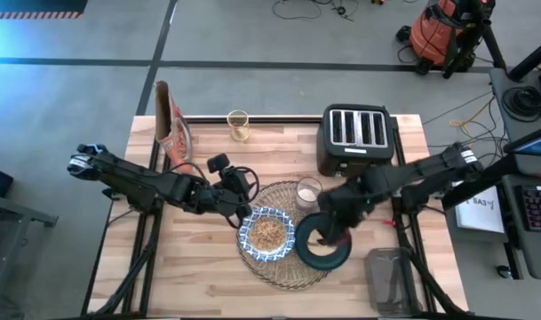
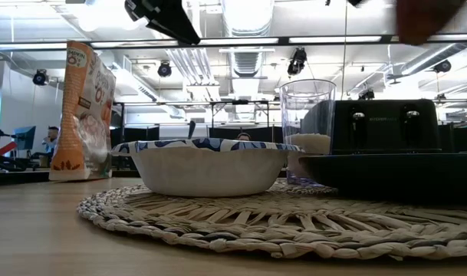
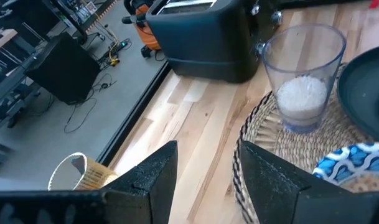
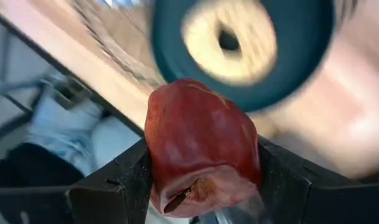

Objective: Arrange a breakfast setting
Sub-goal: Put the red apple to the left of the transparent glass of milk on the brown table mat

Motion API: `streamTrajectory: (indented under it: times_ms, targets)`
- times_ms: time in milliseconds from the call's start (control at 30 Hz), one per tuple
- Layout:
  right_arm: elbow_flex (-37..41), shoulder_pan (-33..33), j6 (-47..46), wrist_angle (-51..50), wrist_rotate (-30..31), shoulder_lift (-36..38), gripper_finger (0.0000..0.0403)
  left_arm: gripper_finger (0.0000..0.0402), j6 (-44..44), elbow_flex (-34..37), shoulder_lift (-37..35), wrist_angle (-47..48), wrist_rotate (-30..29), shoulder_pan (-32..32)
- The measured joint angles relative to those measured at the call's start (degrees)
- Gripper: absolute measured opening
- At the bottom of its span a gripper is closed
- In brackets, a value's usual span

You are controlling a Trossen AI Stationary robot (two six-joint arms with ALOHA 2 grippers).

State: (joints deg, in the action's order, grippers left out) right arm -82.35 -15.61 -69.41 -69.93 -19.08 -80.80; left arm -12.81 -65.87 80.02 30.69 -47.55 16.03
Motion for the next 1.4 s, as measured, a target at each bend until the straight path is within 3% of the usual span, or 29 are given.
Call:
streamTrajectory:
  times_ms: [267, 467, 833, 1400]
  targets:
    - [-9.74, 9.61, 20.77, 4.73, 20.42, -0.76, 0.0217, 0.0158, -0.14, 0.0, -0.52, 0.66, 0.0, -0.01]
    - [-9.12, 17.92, 34.11, 14.98, 28.01, -1.41, 0.0217, 0.0158, -2.34, 0.0, -1.55, 0.8, -0.09, -0.02]
    - [-8.89, 23.28, 50.45, 28.61, 25.52, -14.83, 0.0216, 0.0158, -3.2, 0.0, -3.46, 2.81, -3.11, 0.0]
    - [-9.24, 20.92, 51.99, 25.25, 24.62, -26.29, 0.0228, 0.0158, -12.16, 0.0, -6.67, 16.4, -2.95, 0.03]
